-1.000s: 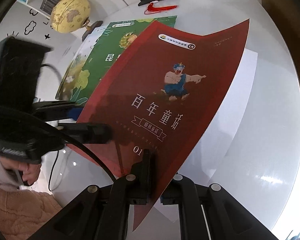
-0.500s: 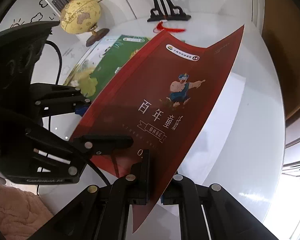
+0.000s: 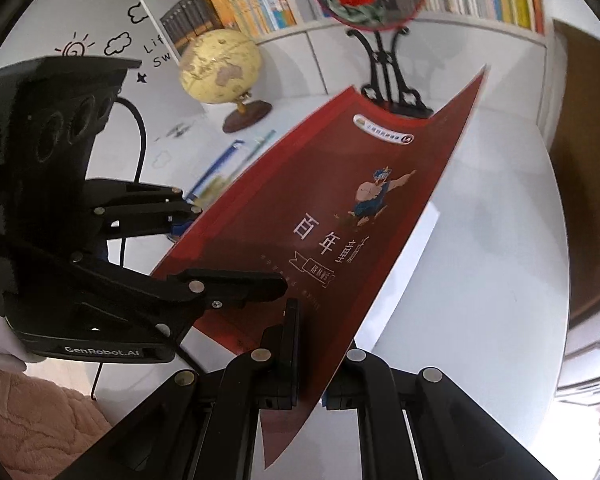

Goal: Organize books
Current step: 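Lift the red book with both grippers and carry it toward the globe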

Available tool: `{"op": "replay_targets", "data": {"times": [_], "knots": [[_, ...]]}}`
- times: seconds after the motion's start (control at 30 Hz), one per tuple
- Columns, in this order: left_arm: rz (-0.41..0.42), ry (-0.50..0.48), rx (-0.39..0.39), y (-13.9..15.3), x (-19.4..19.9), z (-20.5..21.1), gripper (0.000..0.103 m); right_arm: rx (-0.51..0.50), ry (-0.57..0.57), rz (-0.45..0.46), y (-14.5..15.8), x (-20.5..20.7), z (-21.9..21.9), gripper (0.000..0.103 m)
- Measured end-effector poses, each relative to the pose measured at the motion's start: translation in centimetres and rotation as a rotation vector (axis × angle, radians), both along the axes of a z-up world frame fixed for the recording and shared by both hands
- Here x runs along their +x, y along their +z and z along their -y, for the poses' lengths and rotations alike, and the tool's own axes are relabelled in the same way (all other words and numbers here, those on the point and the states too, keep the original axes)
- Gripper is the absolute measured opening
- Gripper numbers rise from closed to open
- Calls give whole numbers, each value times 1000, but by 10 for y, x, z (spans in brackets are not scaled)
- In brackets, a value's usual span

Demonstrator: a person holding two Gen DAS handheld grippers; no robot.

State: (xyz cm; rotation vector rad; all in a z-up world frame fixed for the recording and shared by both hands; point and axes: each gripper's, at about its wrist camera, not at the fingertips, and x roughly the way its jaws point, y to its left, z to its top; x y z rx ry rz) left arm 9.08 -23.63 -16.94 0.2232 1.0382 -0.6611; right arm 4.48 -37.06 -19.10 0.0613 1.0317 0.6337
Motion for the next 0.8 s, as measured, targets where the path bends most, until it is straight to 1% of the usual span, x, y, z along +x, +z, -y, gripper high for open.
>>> {"op": "replay_targets", "data": {"times": [0.1,0.2,0.33,0.43,0.6,0.67,0.73,0.8], "knots": [[11,23,-27,8,5,-27,33,20,3,12,13,7,-18,6],[24,32,-30,13,7,-51,33,-5,25,33,25,10,-42,7],[26,52,-49,19,9,-98,33,-21,34,41,34,16,-81,7],[34,78,-62,24,11,-143,33,-19,40,43,41,21,-113,7],[42,125,-76,28,19,-217,33,-34,81,50,47,35,-181,7],[41,149,-80,27,24,-251,33,-21,93,47,48,42,-211,7],[22,183,-110,24,29,-290,33,3,95,36,45,51,-237,7],[16,212,-99,20,31,-315,32,29,97,21,40,59,-265,7]]}}
